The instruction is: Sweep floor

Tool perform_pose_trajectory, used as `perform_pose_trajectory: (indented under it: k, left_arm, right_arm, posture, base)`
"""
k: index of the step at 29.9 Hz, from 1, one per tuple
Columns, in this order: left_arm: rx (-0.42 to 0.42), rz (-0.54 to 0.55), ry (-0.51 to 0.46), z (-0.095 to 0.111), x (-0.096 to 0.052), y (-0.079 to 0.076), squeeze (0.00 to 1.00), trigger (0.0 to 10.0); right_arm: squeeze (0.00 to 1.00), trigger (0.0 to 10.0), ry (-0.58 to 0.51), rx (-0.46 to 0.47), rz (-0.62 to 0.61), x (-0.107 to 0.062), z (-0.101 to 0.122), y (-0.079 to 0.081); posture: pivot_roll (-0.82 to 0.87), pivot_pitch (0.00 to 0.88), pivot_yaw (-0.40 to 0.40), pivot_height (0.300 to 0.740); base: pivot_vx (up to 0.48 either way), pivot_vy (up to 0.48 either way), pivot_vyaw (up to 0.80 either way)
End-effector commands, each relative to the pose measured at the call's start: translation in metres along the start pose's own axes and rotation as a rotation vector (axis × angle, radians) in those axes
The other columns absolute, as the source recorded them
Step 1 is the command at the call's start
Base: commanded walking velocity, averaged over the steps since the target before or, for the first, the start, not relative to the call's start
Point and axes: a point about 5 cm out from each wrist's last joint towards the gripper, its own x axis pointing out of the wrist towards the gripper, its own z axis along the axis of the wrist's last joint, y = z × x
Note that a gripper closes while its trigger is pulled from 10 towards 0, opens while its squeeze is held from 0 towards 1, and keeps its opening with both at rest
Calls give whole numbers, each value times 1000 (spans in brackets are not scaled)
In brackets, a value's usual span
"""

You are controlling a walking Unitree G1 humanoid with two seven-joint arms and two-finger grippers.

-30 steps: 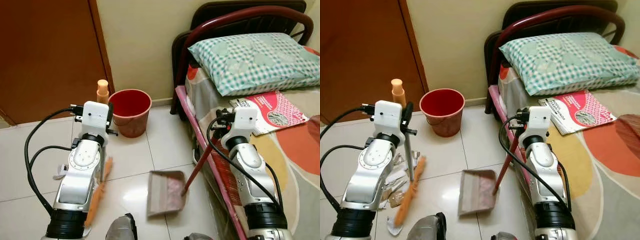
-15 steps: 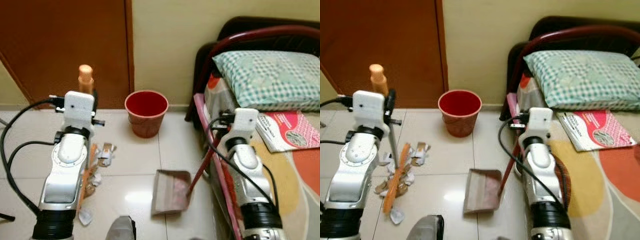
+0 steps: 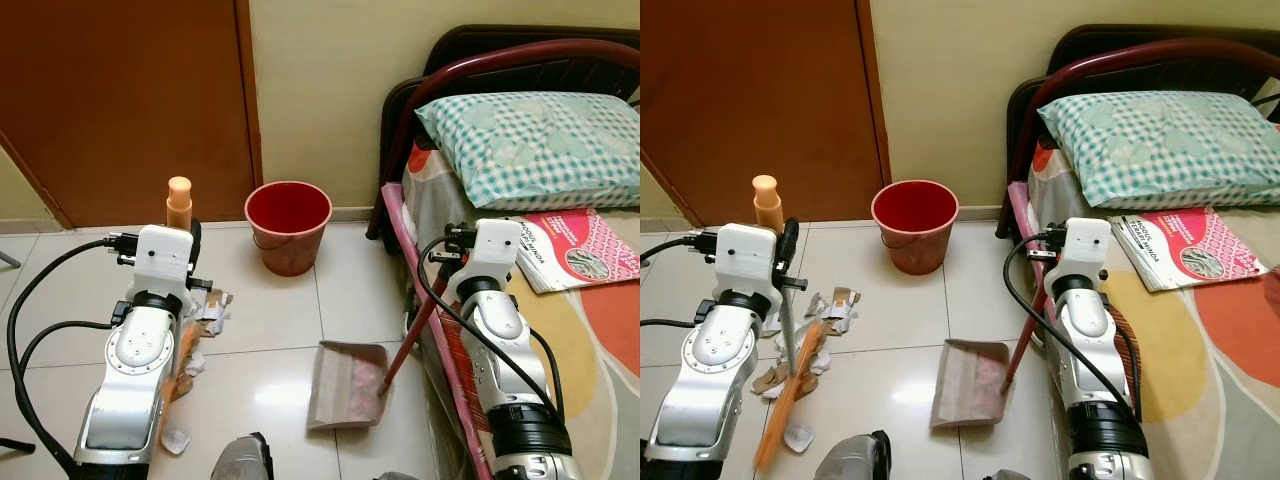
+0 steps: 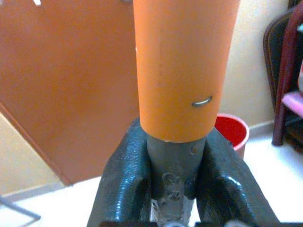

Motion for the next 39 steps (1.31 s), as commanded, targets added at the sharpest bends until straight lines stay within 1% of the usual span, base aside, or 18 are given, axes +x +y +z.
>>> perform_pose_trajectory:
  k: [1, 5, 8, 14, 25, 33, 38, 39]
  left_arm:
    - [35, 32, -42, 6, 1, 7, 0, 10000]
    - [31, 40, -33, 3, 0, 7, 0, 10000]
    - [19, 43, -35, 2, 4, 3, 0, 10000]
    - [-1, 43, -62, 8, 10, -2, 0, 10000]
    - [-24, 78, -85, 16, 19, -4, 0, 10000]
    - [-36, 62, -107, 18, 19, -6, 0, 10000]
    - [-91, 37, -97, 15, 18, -9, 0, 10000]
    - [-92, 37, -99, 16, 18, -9, 0, 10000]
  right_arm:
    - [0, 10000, -49, 10, -8, 4, 10, 0]
    - [0, 10000, -49, 10, -10, 4, 10, -1]
    - [0, 10000, -47, 8, -9, 5, 11, -2]
    - [0, 10000, -47, 9, -11, 6, 11, -2]
    - [0, 10000, -42, 11, -8, 8, 12, -1]
    - [0, 10000, -45, 18, -12, 8, 12, -1]
    - [0, 10000, -53, 41, -8, 8, 12, -1]
    - [0, 10000, -56, 45, -4, 8, 13, -1]
  posture:
    - [37, 0, -49, 740]
    - [30, 0, -52, 740]
    - [25, 3, -54, 740]
    - [18, 6, -55, 740]
    - [13, 20, -52, 740]
    - [10, 22, -49, 740]
    - [10, 22, -49, 740]
    - [10, 22, -49, 740]
  base:
    - [0, 0, 0]
    - [0, 0, 0]
    - [0, 0, 0]
    - [0, 0, 0]
    - [0, 0, 0]
    - [0, 0, 0]
    - [0, 0, 0]
    - [0, 0, 0]
